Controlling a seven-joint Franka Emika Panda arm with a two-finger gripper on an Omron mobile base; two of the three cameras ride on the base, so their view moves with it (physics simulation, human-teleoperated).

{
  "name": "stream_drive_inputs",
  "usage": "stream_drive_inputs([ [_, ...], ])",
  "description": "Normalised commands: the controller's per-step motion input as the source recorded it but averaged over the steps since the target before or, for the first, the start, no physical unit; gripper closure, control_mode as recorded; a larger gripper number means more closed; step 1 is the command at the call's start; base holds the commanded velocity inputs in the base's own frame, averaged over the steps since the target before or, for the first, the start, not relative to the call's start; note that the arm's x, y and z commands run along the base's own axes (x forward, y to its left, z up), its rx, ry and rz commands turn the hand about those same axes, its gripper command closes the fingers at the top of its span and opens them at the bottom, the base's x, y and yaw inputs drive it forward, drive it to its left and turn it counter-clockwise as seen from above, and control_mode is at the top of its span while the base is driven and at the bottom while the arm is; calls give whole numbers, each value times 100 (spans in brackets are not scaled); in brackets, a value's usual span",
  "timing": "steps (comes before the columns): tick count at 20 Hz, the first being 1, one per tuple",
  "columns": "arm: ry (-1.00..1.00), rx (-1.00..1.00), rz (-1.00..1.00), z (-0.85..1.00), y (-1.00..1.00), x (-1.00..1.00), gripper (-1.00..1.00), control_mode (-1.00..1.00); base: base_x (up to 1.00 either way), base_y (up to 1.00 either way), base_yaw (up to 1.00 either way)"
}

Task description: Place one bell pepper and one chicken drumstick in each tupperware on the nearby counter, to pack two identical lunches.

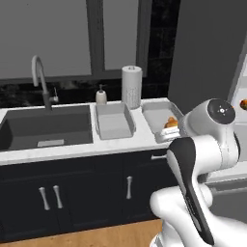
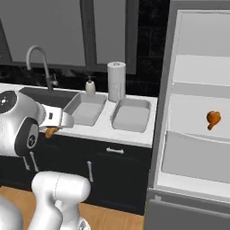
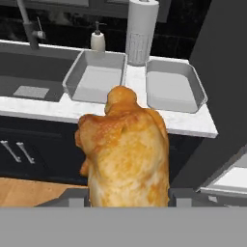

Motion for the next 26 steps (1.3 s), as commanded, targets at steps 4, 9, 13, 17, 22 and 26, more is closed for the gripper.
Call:
stream_drive_inputs([
  [4,0,0,0,0,0,0,100,100,92,59,-6],
  [9,-1,0,-2,-5,-3,9,100,-100,53,11,-7],
  [13,-1,0,-3,-26,-22,46,100,-100,0,0,0],
  [17,0,0,0,-24,7,59,100,-100,0,0,0],
  [22,0,0,0,-27,15,71,100,-100,0,0,0],
  [26,1,0,0,-36,0,67,100,-100,0,0,0],
])
